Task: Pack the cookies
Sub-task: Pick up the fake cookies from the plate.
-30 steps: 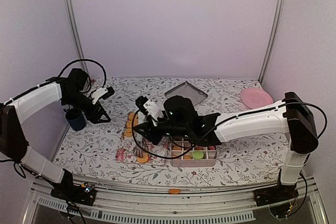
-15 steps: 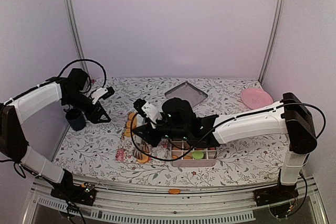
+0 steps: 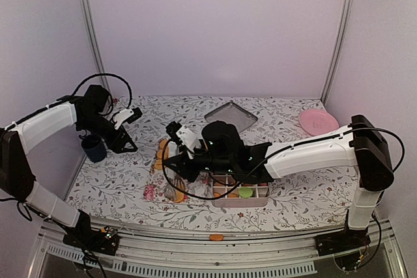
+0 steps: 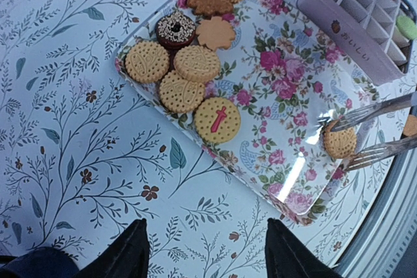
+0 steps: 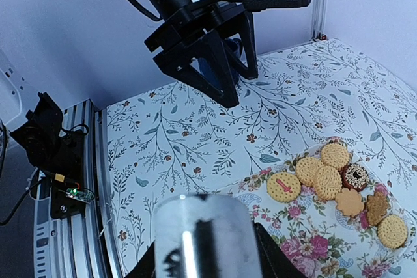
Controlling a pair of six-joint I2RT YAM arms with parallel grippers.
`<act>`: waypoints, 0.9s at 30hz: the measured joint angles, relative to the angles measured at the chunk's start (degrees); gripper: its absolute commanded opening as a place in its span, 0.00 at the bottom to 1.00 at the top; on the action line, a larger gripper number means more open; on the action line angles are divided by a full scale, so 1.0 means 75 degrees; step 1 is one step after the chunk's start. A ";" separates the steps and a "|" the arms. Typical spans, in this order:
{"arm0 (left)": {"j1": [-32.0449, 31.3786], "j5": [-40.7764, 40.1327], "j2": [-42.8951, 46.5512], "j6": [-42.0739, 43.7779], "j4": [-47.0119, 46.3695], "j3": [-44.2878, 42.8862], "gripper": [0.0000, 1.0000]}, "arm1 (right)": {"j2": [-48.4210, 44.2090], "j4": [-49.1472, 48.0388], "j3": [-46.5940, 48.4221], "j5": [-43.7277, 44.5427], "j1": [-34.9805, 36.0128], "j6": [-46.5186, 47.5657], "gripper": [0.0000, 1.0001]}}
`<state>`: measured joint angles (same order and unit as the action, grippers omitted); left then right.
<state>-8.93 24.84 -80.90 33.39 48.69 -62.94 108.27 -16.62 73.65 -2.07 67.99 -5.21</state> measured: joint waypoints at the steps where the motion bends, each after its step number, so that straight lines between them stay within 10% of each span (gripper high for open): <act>1: 0.0000 0.0000 0.0000 0.0000 0.0000 0.0000 0.61 | 0.0000 -0.0017 -0.0020 0.0000 0.0000 -0.0015 0.38; 16: 0.0000 0.0000 0.0000 0.0003 0.0000 0.0003 0.61 | 0.0000 -0.0020 -0.0122 0.0149 0.0087 0.0009 0.39; 27: 0.0000 0.0003 0.0000 0.0003 0.0000 0.0017 0.60 | -0.0006 -0.0009 -0.0122 0.0662 0.0230 0.0219 0.10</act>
<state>-8.93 24.86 -80.90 33.41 48.69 -62.81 108.22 -16.69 72.73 2.90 69.71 -3.57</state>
